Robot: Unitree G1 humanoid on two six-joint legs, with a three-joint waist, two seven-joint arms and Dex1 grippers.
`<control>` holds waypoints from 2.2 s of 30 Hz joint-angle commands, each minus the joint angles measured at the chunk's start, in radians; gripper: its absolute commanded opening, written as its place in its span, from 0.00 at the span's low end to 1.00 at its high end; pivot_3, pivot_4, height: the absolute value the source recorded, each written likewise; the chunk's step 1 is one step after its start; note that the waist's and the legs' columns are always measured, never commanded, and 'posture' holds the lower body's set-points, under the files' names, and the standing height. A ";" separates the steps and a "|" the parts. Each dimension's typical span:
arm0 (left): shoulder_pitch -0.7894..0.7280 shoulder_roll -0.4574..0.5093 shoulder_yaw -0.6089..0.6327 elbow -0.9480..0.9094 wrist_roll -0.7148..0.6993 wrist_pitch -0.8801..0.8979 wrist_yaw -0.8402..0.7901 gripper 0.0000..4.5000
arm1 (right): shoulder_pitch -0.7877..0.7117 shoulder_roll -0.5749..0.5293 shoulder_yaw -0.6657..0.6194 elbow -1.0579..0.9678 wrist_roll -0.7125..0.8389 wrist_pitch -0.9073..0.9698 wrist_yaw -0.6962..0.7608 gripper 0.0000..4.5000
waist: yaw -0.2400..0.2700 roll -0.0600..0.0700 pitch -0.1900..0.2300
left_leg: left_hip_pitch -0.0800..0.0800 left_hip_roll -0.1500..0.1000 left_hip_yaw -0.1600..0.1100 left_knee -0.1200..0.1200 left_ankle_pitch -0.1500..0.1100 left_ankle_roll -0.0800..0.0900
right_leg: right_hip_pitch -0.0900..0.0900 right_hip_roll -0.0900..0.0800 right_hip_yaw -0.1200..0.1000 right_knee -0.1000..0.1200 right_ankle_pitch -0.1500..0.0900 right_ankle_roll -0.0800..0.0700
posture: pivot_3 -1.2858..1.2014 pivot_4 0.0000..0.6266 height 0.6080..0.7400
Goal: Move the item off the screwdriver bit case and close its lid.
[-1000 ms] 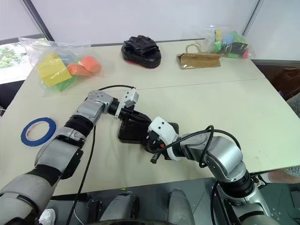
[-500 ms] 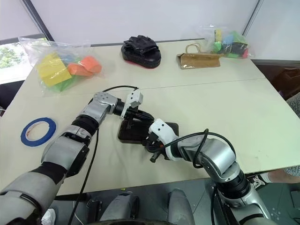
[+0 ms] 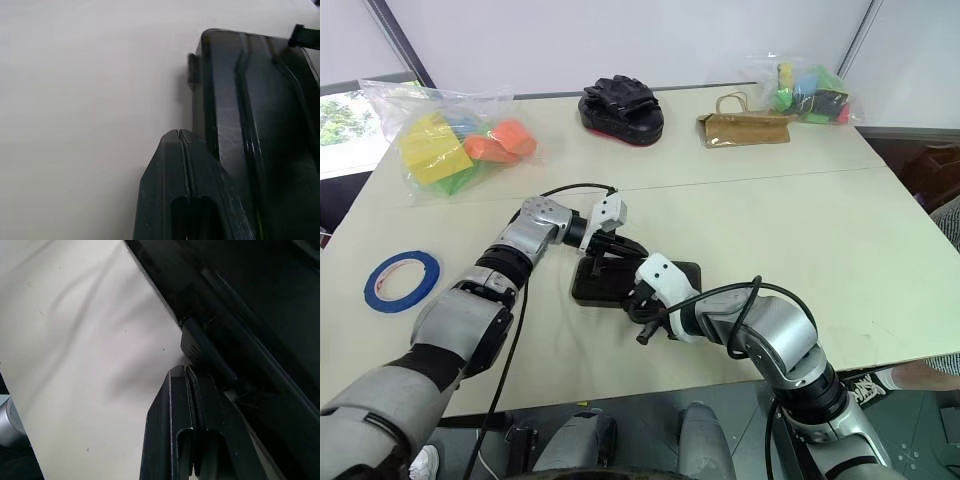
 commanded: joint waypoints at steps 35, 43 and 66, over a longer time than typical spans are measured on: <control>0.189 0.020 -0.072 -0.264 0.041 0.049 -0.091 0.00 | -0.081 -0.088 0.124 0.173 -0.191 -0.253 -0.078 0.00 | -0.021 -0.005 -0.005 | 0.004 0.002 -0.001 -0.001 -0.001 0.001 | 0.003 0.001 0.000 0.000 0.000 0.000 | 0.52 0.24 1.00; 0.199 0.025 -0.062 -0.299 0.034 0.075 -0.090 0.00 | -0.091 -0.093 0.129 0.178 -0.193 -0.254 -0.073 0.00 | -0.021 -0.005 -0.005 | 0.004 0.002 -0.001 -0.001 -0.001 0.001 | 0.003 0.001 0.000 0.000 0.000 0.000 | 0.52 0.24 1.00; 0.364 0.164 0.196 -0.908 -0.249 0.623 0.188 0.00 | -0.104 -0.358 -0.321 -0.195 0.148 -0.061 0.171 0.00 | 0.004 -0.003 -0.002 | 0.001 0.001 -0.002 -0.001 -0.001 0.002 | 0.001 0.001 0.002 -0.002 0.000 0.000 | 0.52 0.24 1.00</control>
